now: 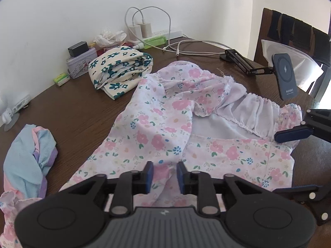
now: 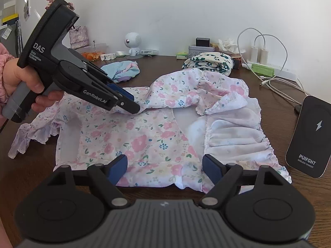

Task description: Fold clothes

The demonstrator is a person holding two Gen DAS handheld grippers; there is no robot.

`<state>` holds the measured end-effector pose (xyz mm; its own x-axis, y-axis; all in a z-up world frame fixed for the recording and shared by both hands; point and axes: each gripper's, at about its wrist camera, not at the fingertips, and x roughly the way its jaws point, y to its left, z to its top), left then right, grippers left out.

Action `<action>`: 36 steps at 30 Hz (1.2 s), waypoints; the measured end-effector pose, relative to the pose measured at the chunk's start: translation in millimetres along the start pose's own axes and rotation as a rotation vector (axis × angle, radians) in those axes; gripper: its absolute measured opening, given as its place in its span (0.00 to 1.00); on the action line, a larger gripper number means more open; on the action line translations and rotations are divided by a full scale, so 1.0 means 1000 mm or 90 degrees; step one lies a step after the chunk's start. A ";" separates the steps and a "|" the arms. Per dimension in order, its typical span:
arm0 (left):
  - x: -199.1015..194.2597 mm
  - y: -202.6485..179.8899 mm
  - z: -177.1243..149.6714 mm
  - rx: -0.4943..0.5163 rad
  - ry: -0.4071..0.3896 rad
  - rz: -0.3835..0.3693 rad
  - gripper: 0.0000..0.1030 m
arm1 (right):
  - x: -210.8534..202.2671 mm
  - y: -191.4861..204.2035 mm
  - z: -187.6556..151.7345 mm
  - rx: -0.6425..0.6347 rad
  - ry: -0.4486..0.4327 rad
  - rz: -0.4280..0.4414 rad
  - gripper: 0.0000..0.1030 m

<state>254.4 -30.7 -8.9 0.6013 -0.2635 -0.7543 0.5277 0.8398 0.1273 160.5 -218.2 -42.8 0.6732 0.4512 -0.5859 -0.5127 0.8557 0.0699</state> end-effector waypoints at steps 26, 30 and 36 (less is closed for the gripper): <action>0.033 0.133 0.064 -0.220 -0.031 0.194 0.02 | 0.020 -0.014 0.013 -0.072 0.067 -0.015 0.18; 0.044 0.167 0.065 -0.279 -0.017 0.237 0.18 | 0.020 -0.018 0.014 -0.071 0.071 -0.013 0.18; -0.005 0.191 0.040 -0.311 -0.061 0.211 0.58 | 0.009 -0.026 0.019 -0.021 0.048 0.019 0.24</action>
<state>376.2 112.0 44.8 0.7503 0.0269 -0.6606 -0.0201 0.9996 0.0179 190.0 -231.2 -34.7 0.6154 0.4555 -0.6433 -0.5502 0.8326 0.0632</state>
